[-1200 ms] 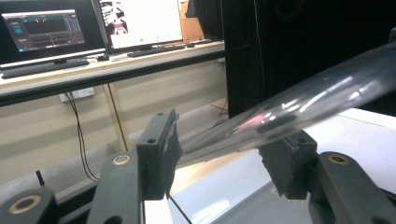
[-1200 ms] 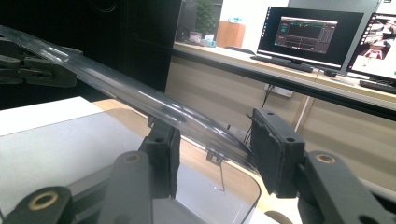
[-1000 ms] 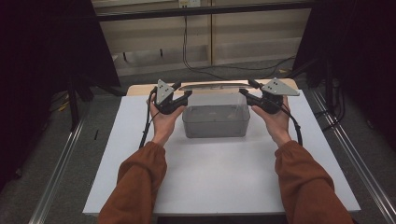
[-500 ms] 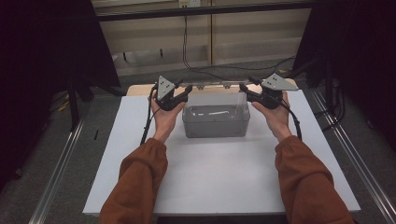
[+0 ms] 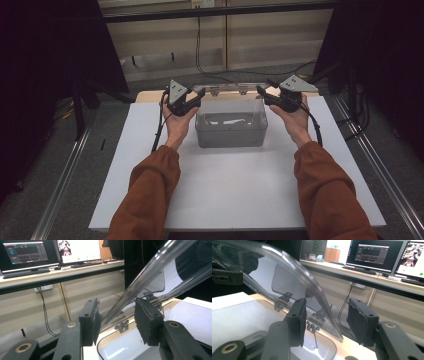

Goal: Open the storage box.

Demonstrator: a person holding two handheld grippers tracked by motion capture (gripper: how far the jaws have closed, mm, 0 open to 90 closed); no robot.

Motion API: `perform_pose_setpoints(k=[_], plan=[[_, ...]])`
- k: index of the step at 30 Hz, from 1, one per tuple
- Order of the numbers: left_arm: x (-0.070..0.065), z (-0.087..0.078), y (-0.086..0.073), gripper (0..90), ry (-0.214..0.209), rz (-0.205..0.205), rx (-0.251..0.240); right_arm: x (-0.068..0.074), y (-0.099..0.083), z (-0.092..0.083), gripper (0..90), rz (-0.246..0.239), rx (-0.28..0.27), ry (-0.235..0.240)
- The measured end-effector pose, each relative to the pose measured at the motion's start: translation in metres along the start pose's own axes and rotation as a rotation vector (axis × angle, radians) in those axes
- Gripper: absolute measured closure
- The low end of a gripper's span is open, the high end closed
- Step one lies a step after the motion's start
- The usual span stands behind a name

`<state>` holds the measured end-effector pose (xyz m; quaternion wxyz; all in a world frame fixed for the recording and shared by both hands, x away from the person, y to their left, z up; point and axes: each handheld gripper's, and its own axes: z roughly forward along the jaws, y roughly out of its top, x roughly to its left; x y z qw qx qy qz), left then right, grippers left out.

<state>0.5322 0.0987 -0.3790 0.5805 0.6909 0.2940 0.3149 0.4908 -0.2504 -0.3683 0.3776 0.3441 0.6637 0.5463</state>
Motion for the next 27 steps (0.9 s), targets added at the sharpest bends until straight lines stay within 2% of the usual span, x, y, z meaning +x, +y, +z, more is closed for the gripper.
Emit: perform_pose_setpoints(k=[4,11,14,17,22,25,27], plan=[[0.002,0.003,0.003,49.2,0.013,0.004,-0.001,-0.002,-0.001,0.002,50.1,0.010,0.004,-0.003],[0.007,0.007,0.003,50.3,0.011,0.001,0.001,-0.001,0.002,0.008,55.8,-0.007,-0.009,0.010],[0.009,0.007,0.004,50.1,0.022,0.020,0.007,0.000,0.002,0.011,56.9,-0.002,-0.008,0.012],[0.012,0.009,0.004,50.4,0.027,0.015,0.001,-0.001,0.001,0.014,57.0,0.003,-0.013,0.009],[0.014,0.012,0.005,55.6,0.011,0.017,-0.005,-0.005,-0.001,0.016,57.2,0.013,-0.013,0.000],[0.014,0.014,0.004,57.2,0.029,0.018,-0.009,-0.005,-0.001,0.017,55.1,0.012,-0.018,-0.005],[0.014,0.016,0.003,59.3,0.024,0.001,-0.013,-0.004,-0.001,0.019,54.5,0.029,-0.028,-0.008]])
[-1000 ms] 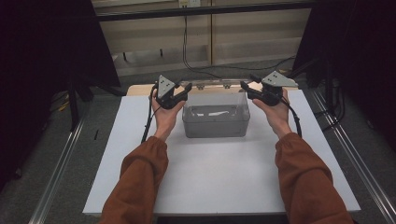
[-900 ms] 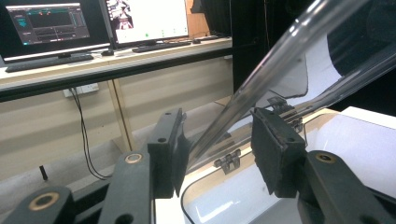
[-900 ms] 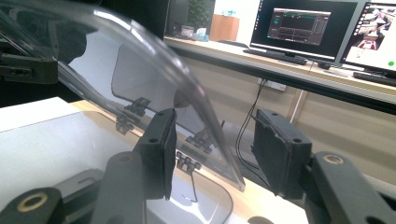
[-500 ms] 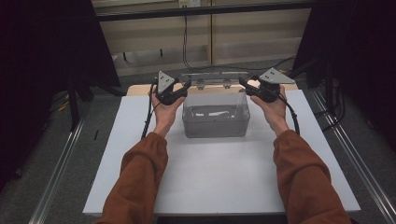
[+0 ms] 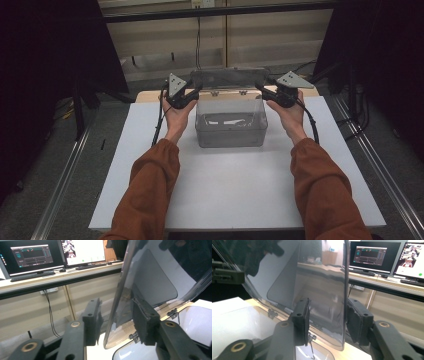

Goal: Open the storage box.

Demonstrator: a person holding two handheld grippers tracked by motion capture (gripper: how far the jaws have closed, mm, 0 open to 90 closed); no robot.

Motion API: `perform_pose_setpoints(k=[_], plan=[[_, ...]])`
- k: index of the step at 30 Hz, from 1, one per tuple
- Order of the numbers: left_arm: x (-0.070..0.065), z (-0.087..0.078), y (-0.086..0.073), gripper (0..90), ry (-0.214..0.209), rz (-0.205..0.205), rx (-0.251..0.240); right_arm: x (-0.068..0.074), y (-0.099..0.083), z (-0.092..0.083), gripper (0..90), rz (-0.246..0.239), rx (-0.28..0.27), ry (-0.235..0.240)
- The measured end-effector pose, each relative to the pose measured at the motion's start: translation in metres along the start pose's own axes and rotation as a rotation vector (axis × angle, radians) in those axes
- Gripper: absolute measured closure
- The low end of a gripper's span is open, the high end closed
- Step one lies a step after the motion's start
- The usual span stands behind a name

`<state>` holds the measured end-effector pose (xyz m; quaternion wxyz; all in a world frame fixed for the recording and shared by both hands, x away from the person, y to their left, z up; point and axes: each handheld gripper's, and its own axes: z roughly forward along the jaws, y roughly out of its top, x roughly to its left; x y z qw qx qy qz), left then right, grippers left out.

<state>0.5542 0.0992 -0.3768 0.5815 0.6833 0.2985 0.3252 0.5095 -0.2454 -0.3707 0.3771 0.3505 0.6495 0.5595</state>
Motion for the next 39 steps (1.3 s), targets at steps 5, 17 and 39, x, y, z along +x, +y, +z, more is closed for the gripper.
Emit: perform_pose_setpoints(k=[5,17,39], plan=[[0.001,0.003,-0.001,60.8,-0.003,0.008,0.010,-0.002,-0.001,0.004,56.2,0.000,-0.003,-0.003],[0.006,0.012,-0.003,58.2,-0.011,0.029,0.072,-0.008,-0.004,0.014,58.8,0.058,0.010,0.001],[0.013,0.024,-0.008,69.5,-0.031,-0.082,0.108,-0.018,-0.026,0.030,63.7,0.081,0.061,-0.009]])
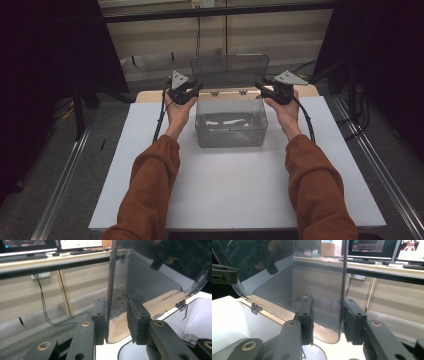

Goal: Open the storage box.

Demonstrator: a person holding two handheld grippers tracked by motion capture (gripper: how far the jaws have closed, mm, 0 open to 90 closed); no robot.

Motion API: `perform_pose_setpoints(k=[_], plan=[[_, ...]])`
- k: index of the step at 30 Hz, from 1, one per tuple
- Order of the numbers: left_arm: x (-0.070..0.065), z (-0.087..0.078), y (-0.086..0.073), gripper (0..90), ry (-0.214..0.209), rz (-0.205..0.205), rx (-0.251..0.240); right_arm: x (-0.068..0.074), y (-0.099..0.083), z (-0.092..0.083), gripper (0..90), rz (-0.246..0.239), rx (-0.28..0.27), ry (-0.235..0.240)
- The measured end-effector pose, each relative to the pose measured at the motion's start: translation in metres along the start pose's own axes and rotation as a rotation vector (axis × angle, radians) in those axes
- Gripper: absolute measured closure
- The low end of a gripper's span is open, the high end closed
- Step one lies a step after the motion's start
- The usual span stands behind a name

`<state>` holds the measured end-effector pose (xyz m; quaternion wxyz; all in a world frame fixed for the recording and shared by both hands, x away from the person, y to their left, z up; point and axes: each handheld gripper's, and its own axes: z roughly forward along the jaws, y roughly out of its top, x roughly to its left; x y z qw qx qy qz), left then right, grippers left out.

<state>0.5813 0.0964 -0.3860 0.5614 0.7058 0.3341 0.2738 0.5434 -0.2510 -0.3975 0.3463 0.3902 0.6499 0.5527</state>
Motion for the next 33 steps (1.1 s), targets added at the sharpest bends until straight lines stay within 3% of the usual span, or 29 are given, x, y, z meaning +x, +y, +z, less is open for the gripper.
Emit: perform_pose_setpoints(k=[9,15,17,20,25,27,28,33], plan=[[0.005,0.005,-0.005,71.4,-0.001,-0.024,0.034,-0.005,-0.013,0.010,70.5,0.021,0.020,-0.007],[0.008,0.009,-0.003,71.3,-0.004,-0.007,0.059,-0.009,-0.012,0.011,75.1,0.033,0.017,-0.012],[0.007,0.011,-0.004,69.7,-0.012,-0.044,0.052,-0.010,-0.012,0.012,76.4,0.047,0.017,-0.015],[0.007,0.012,-0.004,68.8,-0.003,-0.053,0.061,-0.011,-0.012,0.013,77.2,0.072,0.021,-0.016],[0.010,0.014,-0.005,69.8,-0.004,-0.073,0.066,-0.011,-0.009,0.015,77.1,0.072,0.041,-0.023],[0.013,0.014,-0.006,74.6,-0.008,-0.096,0.068,-0.012,-0.008,0.016,77.0,0.077,0.052,-0.023],[0.014,0.015,-0.007,76.7,-0.018,-0.128,0.060,-0.012,-0.008,0.017,77.0,0.088,0.053,-0.023],[0.017,0.018,-0.007,76.4,-0.023,-0.108,0.086,-0.014,-0.006,0.019,76.4,0.110,0.075,-0.017]])
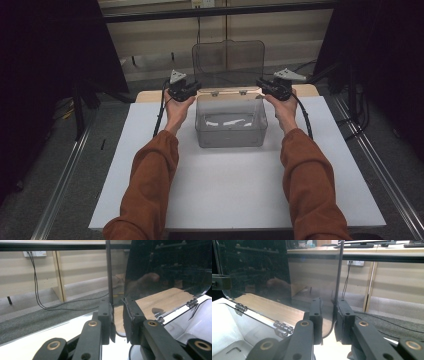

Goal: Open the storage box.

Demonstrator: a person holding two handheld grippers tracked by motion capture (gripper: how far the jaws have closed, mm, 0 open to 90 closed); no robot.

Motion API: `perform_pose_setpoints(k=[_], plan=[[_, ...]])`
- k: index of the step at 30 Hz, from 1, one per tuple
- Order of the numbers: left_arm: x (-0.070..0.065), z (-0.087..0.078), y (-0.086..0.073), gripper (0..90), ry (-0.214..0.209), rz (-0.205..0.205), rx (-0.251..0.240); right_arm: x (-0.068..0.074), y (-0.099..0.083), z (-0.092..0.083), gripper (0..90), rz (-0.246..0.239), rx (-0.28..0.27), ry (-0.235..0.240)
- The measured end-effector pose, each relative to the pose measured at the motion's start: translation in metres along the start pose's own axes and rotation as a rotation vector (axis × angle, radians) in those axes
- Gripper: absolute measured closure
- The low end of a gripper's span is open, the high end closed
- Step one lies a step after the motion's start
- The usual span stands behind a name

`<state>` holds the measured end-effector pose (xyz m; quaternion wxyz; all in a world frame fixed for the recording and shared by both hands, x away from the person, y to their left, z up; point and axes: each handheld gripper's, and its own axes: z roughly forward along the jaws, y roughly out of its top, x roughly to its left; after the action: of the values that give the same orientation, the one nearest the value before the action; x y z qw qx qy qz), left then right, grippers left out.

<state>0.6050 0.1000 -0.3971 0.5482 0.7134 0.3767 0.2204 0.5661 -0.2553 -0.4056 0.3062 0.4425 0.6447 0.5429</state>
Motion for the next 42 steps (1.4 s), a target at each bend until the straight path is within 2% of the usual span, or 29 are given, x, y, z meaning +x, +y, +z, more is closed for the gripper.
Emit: perform_pose_setpoints(k=[3,9,17,22,34,38,42], plan=[[0.001,0.004,-0.001,72.7,-0.010,-0.014,0.036,-0.001,0.001,0.002,75.9,0.008,0.007,0.000],[0.002,0.005,-0.002,71.5,-0.013,-0.055,0.052,-0.003,0.002,0.005,75.1,0.035,0.027,-0.003],[0.003,0.007,0.000,70.0,-0.006,-0.057,0.082,-0.003,0.004,0.007,74.2,0.057,0.060,-0.014],[0.003,0.009,0.001,69.4,-0.006,-0.086,0.091,-0.004,0.005,0.009,73.6,0.073,0.069,-0.013],[0.005,0.013,0.003,64.7,-0.013,-0.096,0.128,-0.006,0.007,0.014,71.5,0.108,0.105,-0.013],[0.004,0.014,0.003,63.1,-0.011,-0.104,0.136,-0.005,0.007,0.015,69.9,0.097,0.116,-0.016],[0.003,0.016,0.004,61.4,-0.006,-0.094,0.146,-0.006,0.007,0.017,69.1,0.109,0.126,-0.014]])
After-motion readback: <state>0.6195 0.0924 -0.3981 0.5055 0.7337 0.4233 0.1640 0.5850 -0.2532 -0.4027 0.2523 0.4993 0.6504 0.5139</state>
